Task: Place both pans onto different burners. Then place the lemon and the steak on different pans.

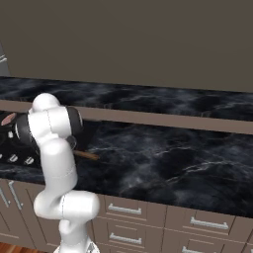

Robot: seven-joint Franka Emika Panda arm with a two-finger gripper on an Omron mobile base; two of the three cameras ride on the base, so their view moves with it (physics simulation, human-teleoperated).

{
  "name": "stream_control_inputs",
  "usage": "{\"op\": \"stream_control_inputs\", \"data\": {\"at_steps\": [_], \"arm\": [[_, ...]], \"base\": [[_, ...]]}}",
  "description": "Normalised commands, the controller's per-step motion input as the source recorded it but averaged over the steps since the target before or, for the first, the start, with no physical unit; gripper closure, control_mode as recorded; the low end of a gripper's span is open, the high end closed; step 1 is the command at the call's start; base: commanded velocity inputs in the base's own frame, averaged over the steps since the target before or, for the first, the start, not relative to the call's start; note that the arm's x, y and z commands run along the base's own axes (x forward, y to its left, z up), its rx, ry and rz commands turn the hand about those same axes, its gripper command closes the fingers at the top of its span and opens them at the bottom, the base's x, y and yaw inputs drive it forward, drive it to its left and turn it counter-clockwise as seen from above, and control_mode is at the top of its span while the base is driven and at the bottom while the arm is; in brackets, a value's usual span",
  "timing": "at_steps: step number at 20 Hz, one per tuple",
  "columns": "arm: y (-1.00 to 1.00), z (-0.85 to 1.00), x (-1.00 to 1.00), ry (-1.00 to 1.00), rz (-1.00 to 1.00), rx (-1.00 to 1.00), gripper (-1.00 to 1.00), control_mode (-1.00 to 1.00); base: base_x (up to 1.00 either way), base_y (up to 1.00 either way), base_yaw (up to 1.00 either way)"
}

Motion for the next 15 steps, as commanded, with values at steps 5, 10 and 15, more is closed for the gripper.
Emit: {"op": "stream_control_inputs", "data": {"at_steps": [5, 10, 15], "arm": [[0.00, 0.33, -0.14, -0.03, 0.02, 0.00, -1.00, -1.00], [-0.03, 0.55, -0.27, -0.05, 0.03, 0.00, -1.00, -1.00], [-0.20, 0.66, -0.39, -0.07, 0.08, 0.00, -1.00, -1.00]], "base": [[0.00, 0.00, 0.00], [0.00, 0.00, 0.00], [0.00, 0.00, 0.00]]}}
